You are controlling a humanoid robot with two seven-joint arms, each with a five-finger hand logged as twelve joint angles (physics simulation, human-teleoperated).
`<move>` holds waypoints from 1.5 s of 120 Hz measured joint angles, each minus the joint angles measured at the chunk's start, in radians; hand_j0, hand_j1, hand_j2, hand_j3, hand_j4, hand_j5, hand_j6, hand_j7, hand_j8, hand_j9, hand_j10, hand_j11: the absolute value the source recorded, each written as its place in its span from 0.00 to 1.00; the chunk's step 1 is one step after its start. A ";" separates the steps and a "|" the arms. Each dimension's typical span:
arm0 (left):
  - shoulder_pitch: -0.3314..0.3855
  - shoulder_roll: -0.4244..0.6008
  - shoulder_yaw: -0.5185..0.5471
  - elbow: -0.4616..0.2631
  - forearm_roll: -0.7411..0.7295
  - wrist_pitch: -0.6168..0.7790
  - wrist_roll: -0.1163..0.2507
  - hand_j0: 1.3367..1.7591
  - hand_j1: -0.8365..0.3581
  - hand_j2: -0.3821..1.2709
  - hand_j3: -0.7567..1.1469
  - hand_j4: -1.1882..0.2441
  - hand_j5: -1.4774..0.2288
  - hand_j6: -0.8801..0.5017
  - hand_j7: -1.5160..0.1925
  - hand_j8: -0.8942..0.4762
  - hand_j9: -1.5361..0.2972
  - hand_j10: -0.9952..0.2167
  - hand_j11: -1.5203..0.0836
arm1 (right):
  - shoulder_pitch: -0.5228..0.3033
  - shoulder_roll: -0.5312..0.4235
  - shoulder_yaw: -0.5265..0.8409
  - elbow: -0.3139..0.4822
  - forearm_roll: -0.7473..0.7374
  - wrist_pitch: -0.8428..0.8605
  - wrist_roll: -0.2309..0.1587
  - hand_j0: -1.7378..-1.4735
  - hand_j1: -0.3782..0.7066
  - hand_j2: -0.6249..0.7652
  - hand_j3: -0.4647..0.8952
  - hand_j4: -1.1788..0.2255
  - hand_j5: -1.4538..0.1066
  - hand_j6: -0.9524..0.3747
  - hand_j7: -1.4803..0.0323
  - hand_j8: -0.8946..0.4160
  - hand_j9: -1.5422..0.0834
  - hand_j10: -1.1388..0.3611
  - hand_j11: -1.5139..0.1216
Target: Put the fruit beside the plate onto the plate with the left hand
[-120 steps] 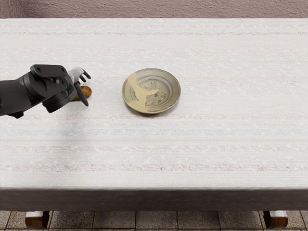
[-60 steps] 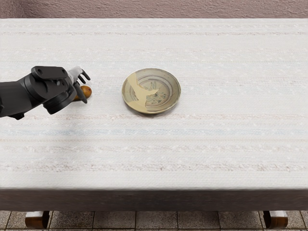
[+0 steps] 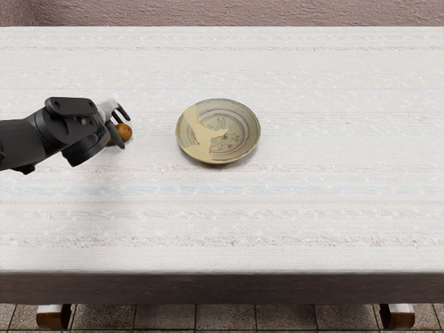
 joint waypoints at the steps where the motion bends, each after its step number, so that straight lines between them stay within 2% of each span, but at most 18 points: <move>1: 0.000 0.001 0.000 0.000 0.000 0.000 0.000 0.76 0.52 0.29 0.40 0.50 0.51 0.30 0.53 0.31 0.50 0.43 0.57 | 0.000 0.000 0.000 0.000 0.000 0.000 0.000 0.30 0.04 0.45 0.34 0.83 0.92 0.70 0.96 0.67 0.94 0.75 0.91; 22: -0.002 0.006 0.001 -0.001 -0.007 -0.004 0.001 0.76 0.49 0.29 0.40 0.48 0.48 0.27 0.50 0.28 0.48 0.40 0.54 | 0.000 0.000 0.000 0.000 0.000 0.000 0.000 0.30 0.04 0.45 0.34 0.83 0.92 0.70 0.96 0.67 0.94 0.75 0.91; 33: -0.009 0.006 0.000 -0.003 -0.009 -0.048 0.032 0.75 0.41 0.31 0.40 0.42 0.40 0.26 0.42 0.25 0.39 0.33 0.44 | 0.000 0.000 0.000 0.000 0.000 0.000 0.000 0.30 0.04 0.45 0.34 0.83 0.92 0.70 0.96 0.67 0.94 0.75 0.91; 36: -0.010 0.006 0.000 -0.003 -0.007 -0.061 0.038 0.75 0.41 0.30 0.38 0.43 0.39 0.29 0.40 0.22 0.46 0.36 0.41 | 0.000 0.000 0.000 0.000 0.000 0.000 0.000 0.30 0.04 0.45 0.34 0.83 0.92 0.71 0.96 0.67 0.94 0.75 0.91; 39: -0.011 0.007 -0.001 -0.002 -0.008 -0.071 0.039 0.75 0.40 0.32 0.34 0.44 0.38 0.29 0.39 0.26 0.42 0.38 0.38 | 0.000 0.000 0.000 0.000 0.000 0.000 0.000 0.30 0.04 0.45 0.34 0.83 0.92 0.71 0.96 0.67 0.94 0.75 0.91; 43: -0.011 0.008 -0.002 -0.002 -0.009 -0.081 0.041 0.76 0.39 0.28 0.37 0.45 0.36 0.32 0.38 0.33 0.34 0.41 0.36 | 0.000 0.000 0.000 0.000 0.000 0.000 0.000 0.30 0.04 0.45 0.34 0.83 0.92 0.71 0.96 0.67 0.94 0.75 0.91; 51: -0.011 0.009 -0.005 0.000 -0.008 -0.092 0.043 0.78 0.38 0.26 0.40 0.48 0.34 0.37 0.34 0.37 0.31 0.46 0.31 | 0.000 0.000 0.000 0.000 0.000 0.000 0.000 0.30 0.04 0.45 0.34 0.83 0.92 0.71 0.97 0.67 0.94 0.75 0.91; 62: -0.017 0.018 -0.006 -0.003 -0.022 -0.106 0.044 0.75 0.38 0.37 0.20 0.49 0.29 0.31 0.42 0.35 0.32 0.44 0.35 | 0.000 0.000 0.000 0.000 0.000 0.000 0.000 0.30 0.04 0.45 0.34 0.83 0.92 0.71 0.96 0.67 0.94 0.75 0.91; 69: -0.039 0.037 -0.003 -0.012 -0.037 -0.113 0.050 0.75 0.38 0.44 0.25 0.47 0.26 0.29 0.37 0.31 0.31 0.41 0.31 | 0.000 0.000 0.000 0.000 0.000 0.000 0.000 0.30 0.04 0.45 0.34 0.83 0.92 0.71 0.96 0.67 0.94 0.75 0.91; 102: -0.113 0.081 -0.021 -0.036 -0.110 -0.195 0.058 0.74 0.35 0.46 0.36 0.54 0.17 0.40 0.23 0.36 0.22 0.37 0.24 | 0.000 0.000 0.000 0.000 0.000 0.000 0.000 0.30 0.04 0.45 0.34 0.83 0.92 0.71 0.96 0.67 0.94 0.75 0.91; 108: -0.172 0.101 -0.027 -0.055 -0.128 -0.225 0.058 0.74 0.34 0.51 0.37 0.55 0.15 0.42 0.22 0.37 0.22 0.37 0.23 | 0.000 0.000 0.000 0.000 0.000 0.000 0.000 0.30 0.04 0.45 0.34 0.83 0.92 0.71 0.96 0.67 0.94 0.75 0.91; 118: -0.265 0.114 -0.050 -0.118 -0.138 -0.253 0.064 0.74 0.35 0.47 0.38 0.54 0.15 0.41 0.20 0.35 0.21 0.34 0.22 | 0.000 0.000 0.000 0.000 0.000 0.000 0.000 0.30 0.04 0.45 0.34 0.83 0.92 0.70 0.96 0.67 0.94 0.75 0.91; 127: -0.272 0.064 -0.094 -0.150 -0.145 -0.276 0.079 0.74 0.34 0.52 0.38 0.55 0.14 0.43 0.20 0.37 0.21 0.33 0.22 | 0.000 0.000 0.000 0.000 0.000 0.000 0.000 0.30 0.04 0.45 0.34 0.83 0.92 0.71 0.96 0.67 0.94 0.75 0.91; 128: -0.272 0.061 -0.100 -0.153 -0.145 -0.277 0.080 0.74 0.35 0.51 0.38 0.55 0.15 0.42 0.20 0.33 0.21 0.32 0.22 | 0.000 0.000 0.000 0.000 0.000 0.000 0.000 0.30 0.04 0.45 0.34 0.83 0.92 0.71 0.96 0.67 0.94 0.75 0.91; 150: -0.306 0.025 -0.229 -0.171 -0.144 -0.298 0.090 0.74 0.38 0.56 0.39 0.49 0.15 0.35 0.20 0.28 0.21 0.20 0.22 | 0.000 0.000 0.000 0.000 0.000 0.000 0.000 0.30 0.04 0.45 0.34 0.83 0.92 0.71 0.96 0.67 0.94 0.75 0.91; 174: -0.293 -0.005 -0.277 -0.120 -0.137 -0.300 0.088 0.75 0.37 0.58 0.40 0.48 0.15 0.36 0.20 0.26 0.21 0.14 0.23 | 0.000 0.000 0.000 0.000 0.000 0.000 0.000 0.30 0.04 0.45 0.34 0.83 0.92 0.71 0.96 0.67 0.94 0.75 0.91; 175: -0.291 -0.005 -0.278 -0.116 -0.137 -0.298 0.088 0.75 0.37 0.58 0.40 0.48 0.16 0.32 0.20 0.26 0.21 0.14 0.23 | 0.000 0.000 0.000 0.000 0.000 0.000 0.000 0.30 0.04 0.45 0.34 0.83 0.92 0.71 0.96 0.67 0.94 0.75 0.91; 180: -0.290 -0.006 -0.281 -0.101 -0.137 -0.297 0.087 0.75 0.36 0.60 0.40 0.48 0.16 0.36 0.20 0.25 0.21 0.13 0.23 | 0.000 0.000 0.000 0.000 0.000 0.000 0.000 0.30 0.04 0.45 0.34 0.83 0.92 0.71 0.96 0.67 0.94 0.75 0.91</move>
